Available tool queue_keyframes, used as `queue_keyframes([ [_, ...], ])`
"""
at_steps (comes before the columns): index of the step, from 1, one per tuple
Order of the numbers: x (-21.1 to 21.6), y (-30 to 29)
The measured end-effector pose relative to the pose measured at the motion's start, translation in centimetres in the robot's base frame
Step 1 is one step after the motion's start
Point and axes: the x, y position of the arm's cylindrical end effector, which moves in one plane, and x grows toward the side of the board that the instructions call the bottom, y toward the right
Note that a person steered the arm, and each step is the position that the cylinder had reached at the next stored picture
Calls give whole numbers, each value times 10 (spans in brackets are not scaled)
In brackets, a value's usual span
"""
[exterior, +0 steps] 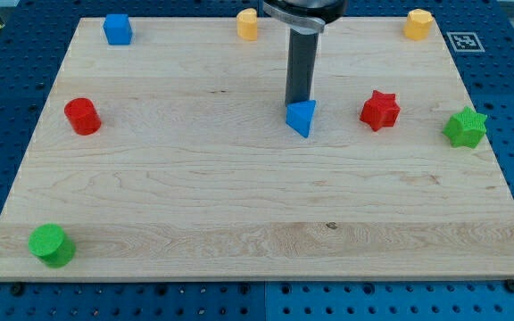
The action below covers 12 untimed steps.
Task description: Move the blue triangle to the bottom center
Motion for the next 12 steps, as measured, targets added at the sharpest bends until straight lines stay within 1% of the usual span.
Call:
queue_keyframes([
  [1, 23, 3],
  [2, 36, 6],
  [4, 65, 30],
  [8, 83, 30],
  [12, 149, 36],
])
